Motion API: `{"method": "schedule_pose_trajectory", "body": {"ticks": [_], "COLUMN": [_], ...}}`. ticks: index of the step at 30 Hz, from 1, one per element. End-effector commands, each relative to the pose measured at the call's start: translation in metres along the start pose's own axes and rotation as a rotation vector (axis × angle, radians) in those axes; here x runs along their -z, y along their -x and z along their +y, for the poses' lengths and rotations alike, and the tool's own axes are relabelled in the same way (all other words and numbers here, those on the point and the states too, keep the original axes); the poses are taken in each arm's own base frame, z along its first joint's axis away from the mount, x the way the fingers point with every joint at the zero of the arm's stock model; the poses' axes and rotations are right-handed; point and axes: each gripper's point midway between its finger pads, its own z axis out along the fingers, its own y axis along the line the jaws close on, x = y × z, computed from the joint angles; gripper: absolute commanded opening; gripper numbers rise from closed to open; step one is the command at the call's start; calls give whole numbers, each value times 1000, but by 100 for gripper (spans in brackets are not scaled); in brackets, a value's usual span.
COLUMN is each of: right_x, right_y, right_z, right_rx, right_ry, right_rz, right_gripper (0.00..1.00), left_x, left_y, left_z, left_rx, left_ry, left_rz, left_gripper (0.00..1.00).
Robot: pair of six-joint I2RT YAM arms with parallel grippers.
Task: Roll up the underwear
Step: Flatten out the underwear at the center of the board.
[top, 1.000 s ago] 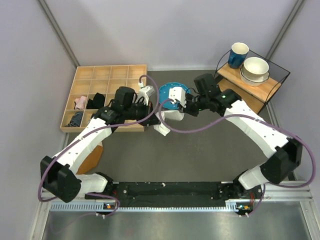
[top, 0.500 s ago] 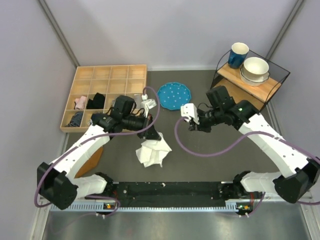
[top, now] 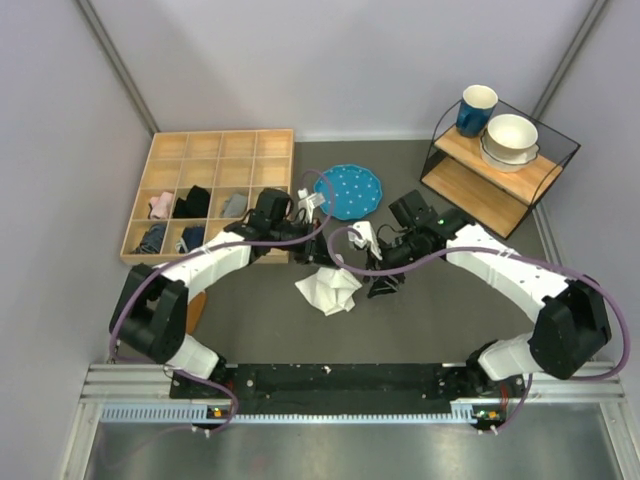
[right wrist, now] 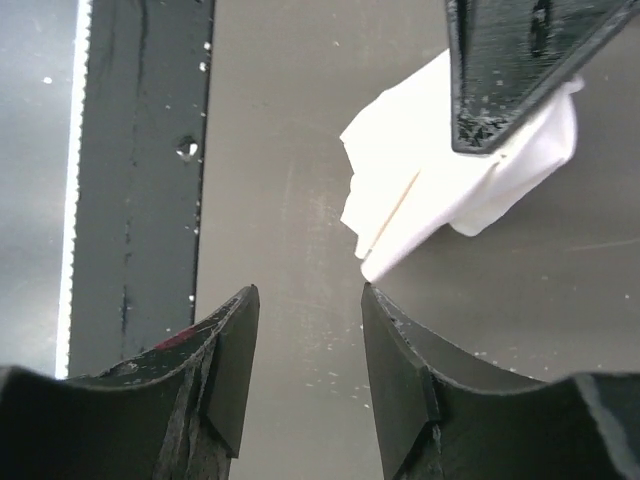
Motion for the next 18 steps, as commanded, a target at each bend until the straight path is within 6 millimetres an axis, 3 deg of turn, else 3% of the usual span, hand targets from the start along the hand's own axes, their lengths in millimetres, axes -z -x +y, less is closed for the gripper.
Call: {"method": "schedule_pose_trajectory", "body": {"ticks": [1,3,8,13,16,17,18], "right_x": [-7,-13,-17,-26,-31,-31,-31], "right_y": [0,-6,-7,-15,-16,-14,-13], "right_z": [-28,-36,-79,-95,-92,-90,-87], "right_rx": [-30,-89,-217,-284,-299,-296,-297], "right_ry": [-117,-150,-331,-373,-342,-333,-319], "right_rz": [-35,-35,-46,-34,-33,-39,-42], "right_gripper": [48,50,56,51,24,9,3], "left_x": [-17,-22,-30,-31,-29,-27,-25], "left_y": [43,52,65,63,62,62,64], "left_z": [-4,-3,0,4,7,8,9], "left_rx": [17,26,39,51,57,61,57], "left_ry": [-73,-84,-94,-95,-93,-88,-86], "left_rz": [-104,-115,-121,-115,-122,-129,-141], "left_gripper": [0,1,1,1,2,4,6]}}
